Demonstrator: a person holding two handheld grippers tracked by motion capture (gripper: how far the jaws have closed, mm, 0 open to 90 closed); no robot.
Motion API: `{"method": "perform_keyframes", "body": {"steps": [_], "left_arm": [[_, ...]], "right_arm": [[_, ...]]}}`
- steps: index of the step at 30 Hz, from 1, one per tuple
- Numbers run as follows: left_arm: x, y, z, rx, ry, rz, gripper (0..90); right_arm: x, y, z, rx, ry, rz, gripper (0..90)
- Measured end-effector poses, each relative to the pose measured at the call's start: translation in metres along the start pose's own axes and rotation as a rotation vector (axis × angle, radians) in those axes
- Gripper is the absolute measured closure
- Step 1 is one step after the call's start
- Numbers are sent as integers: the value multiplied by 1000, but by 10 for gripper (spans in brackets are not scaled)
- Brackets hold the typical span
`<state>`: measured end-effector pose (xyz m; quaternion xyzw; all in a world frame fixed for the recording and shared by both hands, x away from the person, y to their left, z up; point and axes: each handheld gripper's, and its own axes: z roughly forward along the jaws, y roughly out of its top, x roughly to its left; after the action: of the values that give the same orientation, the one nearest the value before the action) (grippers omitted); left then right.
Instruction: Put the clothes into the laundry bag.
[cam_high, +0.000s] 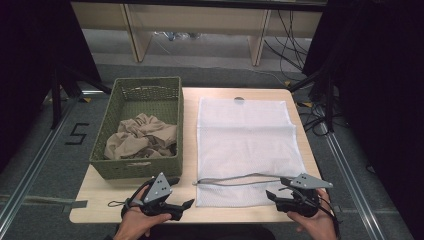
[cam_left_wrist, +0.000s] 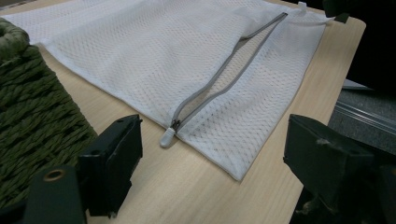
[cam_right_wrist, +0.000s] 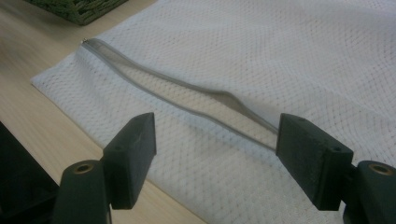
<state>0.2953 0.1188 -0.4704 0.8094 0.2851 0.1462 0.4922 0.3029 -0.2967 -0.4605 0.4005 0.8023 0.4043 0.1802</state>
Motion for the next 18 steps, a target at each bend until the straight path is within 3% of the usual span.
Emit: {"method": "perform_keyframes", "body": {"steps": [5, 7, 8, 10, 12, 14, 15, 18], "left_arm": [[-1, 0, 0, 13, 5, 3, 194], [0, 0, 0, 5, 0, 12, 194], [-1, 0, 0, 4, 1, -8, 194], [-1, 0, 0, 4, -1, -5, 194], [-1, 0, 0, 3, 1, -5, 194], [-1, 1, 1, 2, -5, 1, 194], [-1, 1, 1, 2, -5, 1, 194], [-1, 1, 0, 1, -2, -4, 194]], "right_arm": [[-1, 0, 0, 4, -20, -12, 299], [0, 0, 1, 9, -10, -2, 299], [0, 0, 1, 9, -10, -2, 299], [-1, 0, 3, 6, 12, -22, 299], [-1, 1, 2, 13, -4, -23, 299], [1, 0, 4, 5, -4, 6, 292], [-1, 1, 4, 27, 18, -18, 276], [0, 1, 7, 31, 9, -41, 252]]}}
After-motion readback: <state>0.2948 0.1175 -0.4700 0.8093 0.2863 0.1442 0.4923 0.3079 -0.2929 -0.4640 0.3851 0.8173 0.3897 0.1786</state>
